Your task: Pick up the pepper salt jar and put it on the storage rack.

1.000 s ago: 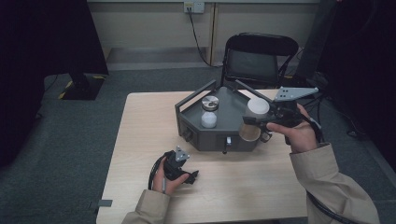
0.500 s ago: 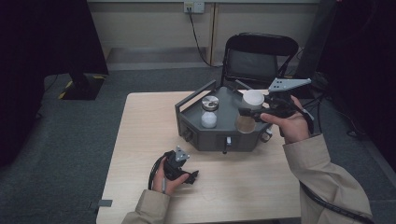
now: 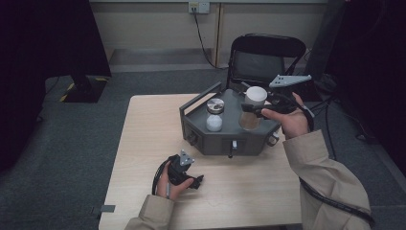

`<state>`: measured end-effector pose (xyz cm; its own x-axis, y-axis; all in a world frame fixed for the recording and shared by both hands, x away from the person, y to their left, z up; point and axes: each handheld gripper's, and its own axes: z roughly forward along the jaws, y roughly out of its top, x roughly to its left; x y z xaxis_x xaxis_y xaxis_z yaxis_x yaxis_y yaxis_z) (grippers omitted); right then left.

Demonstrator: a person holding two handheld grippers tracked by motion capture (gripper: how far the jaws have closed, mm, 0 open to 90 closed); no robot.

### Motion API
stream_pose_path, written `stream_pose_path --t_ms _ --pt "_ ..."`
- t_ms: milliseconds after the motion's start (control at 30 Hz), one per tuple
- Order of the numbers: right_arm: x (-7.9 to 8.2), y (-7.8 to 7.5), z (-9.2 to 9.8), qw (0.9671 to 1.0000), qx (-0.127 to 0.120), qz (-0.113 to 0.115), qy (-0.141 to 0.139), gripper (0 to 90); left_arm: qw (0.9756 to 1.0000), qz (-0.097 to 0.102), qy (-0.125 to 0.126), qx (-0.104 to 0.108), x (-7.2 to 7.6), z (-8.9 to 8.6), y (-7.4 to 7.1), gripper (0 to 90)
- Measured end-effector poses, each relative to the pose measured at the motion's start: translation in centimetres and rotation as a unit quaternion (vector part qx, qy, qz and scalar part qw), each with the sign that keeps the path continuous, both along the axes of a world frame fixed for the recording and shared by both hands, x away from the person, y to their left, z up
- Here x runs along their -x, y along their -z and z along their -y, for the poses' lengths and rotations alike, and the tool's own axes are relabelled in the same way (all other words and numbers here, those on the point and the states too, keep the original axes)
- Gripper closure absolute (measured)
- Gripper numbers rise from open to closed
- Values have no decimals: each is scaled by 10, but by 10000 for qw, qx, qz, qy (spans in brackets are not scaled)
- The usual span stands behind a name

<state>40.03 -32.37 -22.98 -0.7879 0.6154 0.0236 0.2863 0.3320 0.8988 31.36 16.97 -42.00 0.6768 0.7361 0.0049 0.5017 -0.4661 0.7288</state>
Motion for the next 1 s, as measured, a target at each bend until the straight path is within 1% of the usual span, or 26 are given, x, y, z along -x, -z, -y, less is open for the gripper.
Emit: stream_pose_path --t_ms 133,300,500,767,1000 --pt "-5 4 -2 9999 76 -26 106 343 10000 -5 -6 9 0 0 0 20" --pt "-12 9 -1 9998 30 -108 166 343 10000 -5 -6 10 0 0 0 20" --pt "-14 12 -5 9995 110 -102 269 343 10000 -5 -4 11 0 0 0 20" --pt "-18 15 -9 9992 150 -159 338 343 10000 -7 -7 9 0 0 0 20" --pt "-22 20 -11 9990 138 -230 363 343 10000 -11 -5 11 0 0 0 20"
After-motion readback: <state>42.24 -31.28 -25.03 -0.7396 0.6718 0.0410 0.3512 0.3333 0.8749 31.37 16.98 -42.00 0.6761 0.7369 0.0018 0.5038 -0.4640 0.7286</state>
